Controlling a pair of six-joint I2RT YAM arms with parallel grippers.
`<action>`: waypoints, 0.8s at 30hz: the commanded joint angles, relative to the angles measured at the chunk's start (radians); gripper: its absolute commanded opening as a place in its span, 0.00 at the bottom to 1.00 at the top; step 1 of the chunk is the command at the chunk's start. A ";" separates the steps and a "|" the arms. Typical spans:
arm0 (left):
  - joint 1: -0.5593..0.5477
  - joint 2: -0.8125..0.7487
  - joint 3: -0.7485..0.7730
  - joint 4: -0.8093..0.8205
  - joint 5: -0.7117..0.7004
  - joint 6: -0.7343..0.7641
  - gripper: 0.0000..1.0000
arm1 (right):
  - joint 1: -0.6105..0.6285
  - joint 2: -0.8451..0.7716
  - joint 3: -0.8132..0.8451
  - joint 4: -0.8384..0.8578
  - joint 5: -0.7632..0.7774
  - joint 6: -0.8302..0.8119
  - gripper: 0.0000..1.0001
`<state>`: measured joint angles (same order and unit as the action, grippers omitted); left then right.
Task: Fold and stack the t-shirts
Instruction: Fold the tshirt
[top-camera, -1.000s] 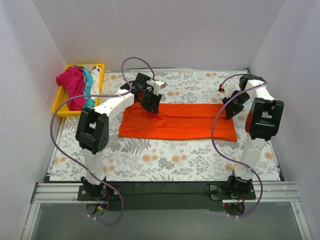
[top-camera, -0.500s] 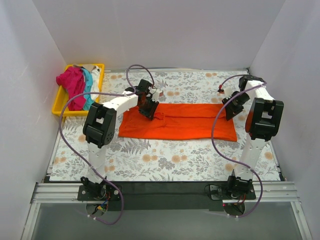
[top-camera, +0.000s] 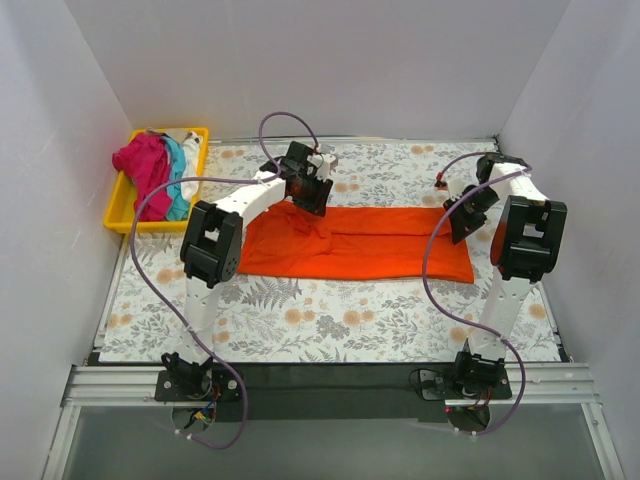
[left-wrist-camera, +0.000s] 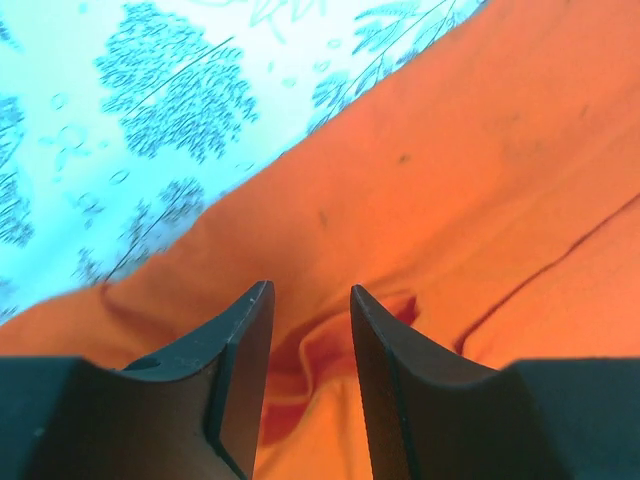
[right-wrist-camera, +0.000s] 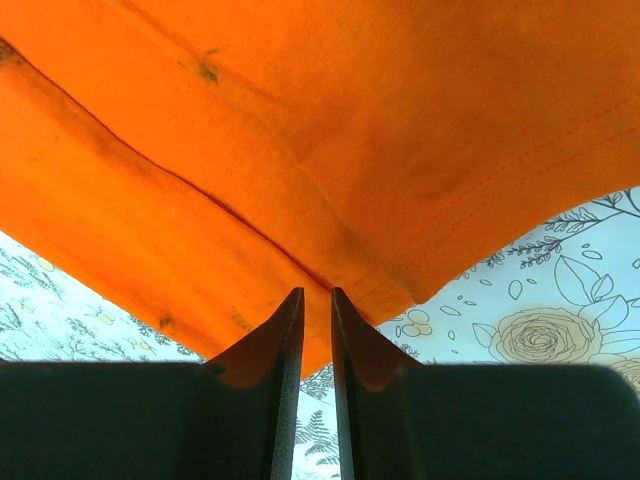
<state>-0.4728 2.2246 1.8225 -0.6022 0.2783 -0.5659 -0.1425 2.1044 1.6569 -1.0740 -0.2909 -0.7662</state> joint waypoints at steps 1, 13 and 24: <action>-0.012 -0.005 0.037 0.015 0.041 -0.035 0.36 | 0.012 -0.057 0.012 -0.004 -0.004 -0.007 0.20; 0.030 -0.346 -0.319 -0.054 -0.042 0.044 0.30 | 0.072 -0.077 0.032 -0.003 0.012 -0.010 0.18; 0.031 -0.192 -0.309 -0.022 -0.090 0.041 0.21 | 0.073 -0.050 0.058 0.003 0.035 0.002 0.14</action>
<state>-0.4408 2.0270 1.4788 -0.6228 0.2138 -0.5289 -0.0669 2.0689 1.6650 -1.0733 -0.2600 -0.7647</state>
